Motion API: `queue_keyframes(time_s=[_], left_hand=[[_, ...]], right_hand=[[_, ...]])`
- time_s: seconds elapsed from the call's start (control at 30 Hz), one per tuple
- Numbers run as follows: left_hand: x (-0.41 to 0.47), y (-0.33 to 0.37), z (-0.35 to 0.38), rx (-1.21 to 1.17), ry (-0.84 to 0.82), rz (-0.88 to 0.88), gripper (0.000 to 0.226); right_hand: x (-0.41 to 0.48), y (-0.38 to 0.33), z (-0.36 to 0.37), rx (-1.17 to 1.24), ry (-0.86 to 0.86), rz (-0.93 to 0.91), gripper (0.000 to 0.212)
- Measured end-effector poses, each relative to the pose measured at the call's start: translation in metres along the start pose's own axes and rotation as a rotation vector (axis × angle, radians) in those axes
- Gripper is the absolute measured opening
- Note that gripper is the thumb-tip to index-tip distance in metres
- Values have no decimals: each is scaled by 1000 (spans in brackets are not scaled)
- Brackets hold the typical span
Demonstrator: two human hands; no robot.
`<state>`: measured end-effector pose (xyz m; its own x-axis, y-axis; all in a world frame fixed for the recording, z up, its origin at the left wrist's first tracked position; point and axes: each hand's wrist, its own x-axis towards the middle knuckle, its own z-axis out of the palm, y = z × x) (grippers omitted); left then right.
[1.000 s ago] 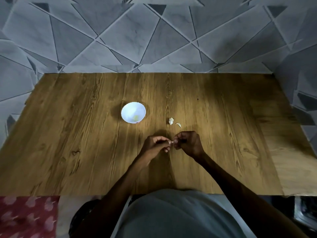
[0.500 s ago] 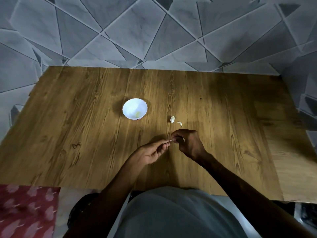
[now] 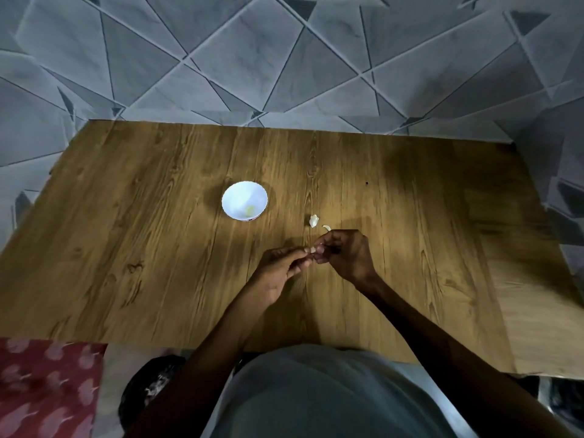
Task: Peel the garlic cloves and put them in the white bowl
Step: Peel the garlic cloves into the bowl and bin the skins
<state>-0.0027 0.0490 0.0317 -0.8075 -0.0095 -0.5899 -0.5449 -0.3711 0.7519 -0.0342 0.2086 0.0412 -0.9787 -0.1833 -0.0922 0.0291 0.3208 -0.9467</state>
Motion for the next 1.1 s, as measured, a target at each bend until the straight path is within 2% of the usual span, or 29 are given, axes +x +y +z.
queue_keyframes(time_s=[0.1, 0.17, 0.3, 0.43, 0.67, 0.73, 0.87, 1.0, 1.1], left_hand=[[0, 1, 3, -116, 36, -100, 11], [1, 1, 4, -77, 62, -116, 13], [8, -6, 2, 223, 123, -48, 13], [9, -11, 0, 457, 99, 102, 11], [22, -20, -10, 731, 126, 225, 7], [23, -21, -10, 669, 98, 213, 7], [18, -19, -7, 356, -3, 177, 16], [20, -20, -9, 284, 6, 173, 26], [25, -20, -11, 288, -7, 193, 23]], right_hand=[[-2, -1, 3, -15, 11, -30, 8], [-3, 0, 6, -14, 15, -29, 8], [-3, 8, 10, 5, 34, 74, 11], [-1, 13, 10, 122, 18, 209, 11], [7, 21, 8, 205, 11, 305, 18], [7, 24, 8, 197, 2, 304, 15], [8, 31, 10, 195, -5, 288, 11], [8, 30, 12, 250, -23, 333, 11], [11, 29, 9, 312, -36, 394, 11]])
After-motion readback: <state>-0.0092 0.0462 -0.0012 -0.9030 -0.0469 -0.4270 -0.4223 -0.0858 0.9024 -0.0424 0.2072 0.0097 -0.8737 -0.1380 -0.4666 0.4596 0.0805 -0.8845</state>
